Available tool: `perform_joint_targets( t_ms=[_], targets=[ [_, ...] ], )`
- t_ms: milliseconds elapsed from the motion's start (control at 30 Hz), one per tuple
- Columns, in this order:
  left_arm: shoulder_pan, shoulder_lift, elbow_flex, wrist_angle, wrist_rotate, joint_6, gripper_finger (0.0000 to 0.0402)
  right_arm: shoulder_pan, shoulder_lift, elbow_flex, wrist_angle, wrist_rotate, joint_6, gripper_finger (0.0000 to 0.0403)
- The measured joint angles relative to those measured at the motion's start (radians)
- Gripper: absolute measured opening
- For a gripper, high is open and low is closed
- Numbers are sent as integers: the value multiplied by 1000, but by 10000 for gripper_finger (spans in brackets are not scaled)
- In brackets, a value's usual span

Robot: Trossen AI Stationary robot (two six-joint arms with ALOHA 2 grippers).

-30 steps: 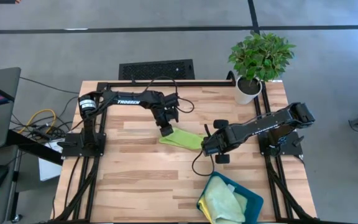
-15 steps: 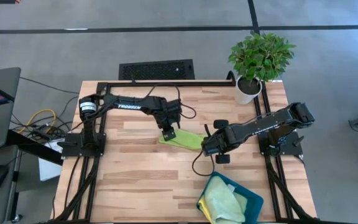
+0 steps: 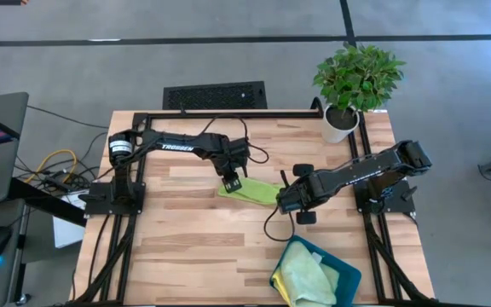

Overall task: Fold microfiber towels
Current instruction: Fold the green towel

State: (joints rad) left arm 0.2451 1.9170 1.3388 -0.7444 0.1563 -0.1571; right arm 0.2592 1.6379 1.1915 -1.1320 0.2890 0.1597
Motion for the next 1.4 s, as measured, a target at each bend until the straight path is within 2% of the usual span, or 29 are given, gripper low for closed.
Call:
perform_joint_targets(
  t_ms=[200,400,667,900,1000,1167,1400],
  targets=[
    [-16,0,0,2,-56,62,10,-26,0,0,-3,14,-3,6],
    [-6,-26,8,-10,-111,98,2,-65,-14,0,-49,105,-32,5],
    [30,-180,64,-53,-230,164,1,-165,-190,0,-43,124,-81,5],
    [81,-322,81,-12,-437,209,0,-310,-330,0,60,278,-171,5],
    [88,-356,81,54,-472,242,0,-362,-370,1,141,352,-245,5],
    [75,-366,82,54,-477,279,0,-375,-419,1,224,324,-322,5],
    [-4,-357,-21,-6,-460,203,0,-271,-375,-10,133,110,-202,4]
  ],
)
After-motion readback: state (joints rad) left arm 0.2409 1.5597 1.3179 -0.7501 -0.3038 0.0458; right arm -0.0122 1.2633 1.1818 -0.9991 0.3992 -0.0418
